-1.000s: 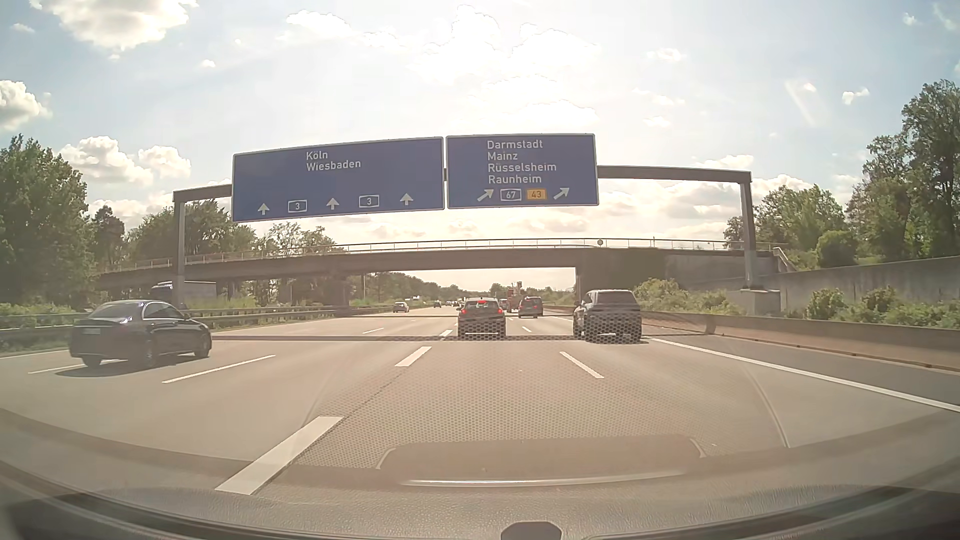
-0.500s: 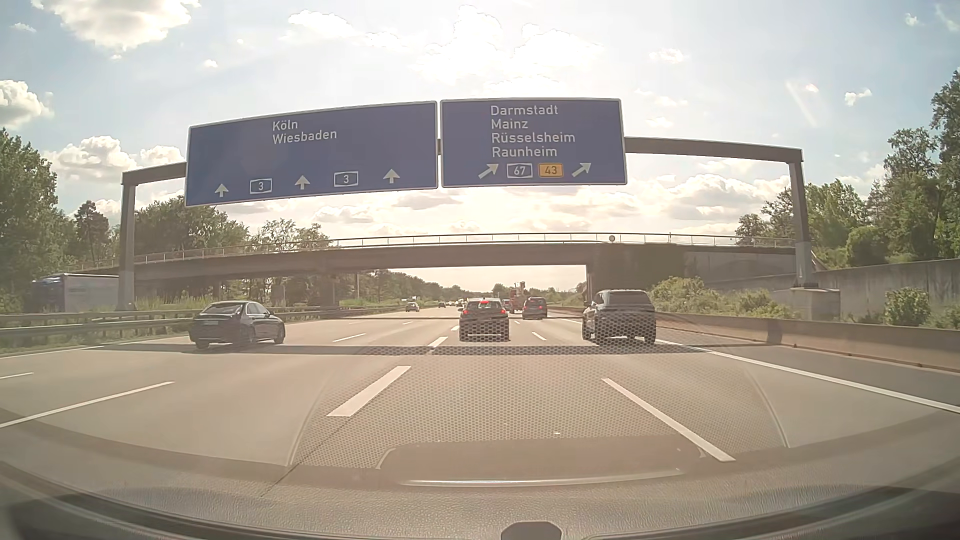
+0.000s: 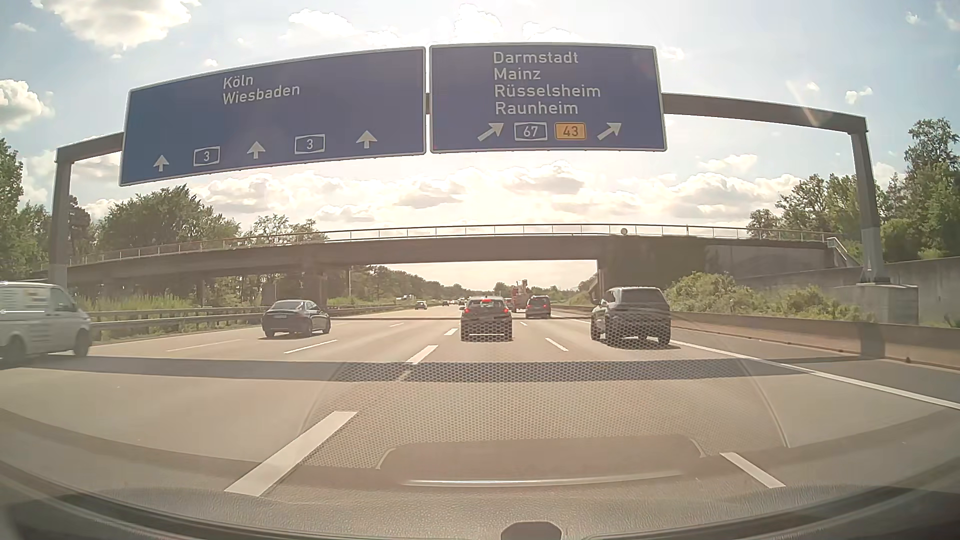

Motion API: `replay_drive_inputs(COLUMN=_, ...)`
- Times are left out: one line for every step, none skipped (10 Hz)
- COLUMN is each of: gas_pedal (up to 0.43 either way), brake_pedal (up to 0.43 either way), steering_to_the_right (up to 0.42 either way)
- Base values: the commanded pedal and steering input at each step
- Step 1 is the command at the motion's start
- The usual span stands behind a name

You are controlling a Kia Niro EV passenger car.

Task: Follow the waypoints while adhering to traffic rules and regulations

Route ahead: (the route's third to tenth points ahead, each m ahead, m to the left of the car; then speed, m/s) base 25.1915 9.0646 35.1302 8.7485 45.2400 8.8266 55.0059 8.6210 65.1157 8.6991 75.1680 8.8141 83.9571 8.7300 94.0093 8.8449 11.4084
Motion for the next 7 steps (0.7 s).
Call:
replay_drive_inputs(gas_pedal=0.0, brake_pedal=0.0, steering_to_the_right=-0.005)
replay_drive_inputs(gas_pedal=0.0, brake_pedal=0.0, steering_to_the_right=-0.004)
replay_drive_inputs(gas_pedal=0.0, brake_pedal=0.0, steering_to_the_right=-0.003)
replay_drive_inputs(gas_pedal=0.0, brake_pedal=0.0, steering_to_the_right=0.0)
replay_drive_inputs(gas_pedal=0.0, brake_pedal=0.0, steering_to_the_right=0.0)
replay_drive_inputs(gas_pedal=0.0, brake_pedal=0.0, steering_to_the_right=0.002)
replay_drive_inputs(gas_pedal=0.0, brake_pedal=0.0, steering_to_the_right=0.003)
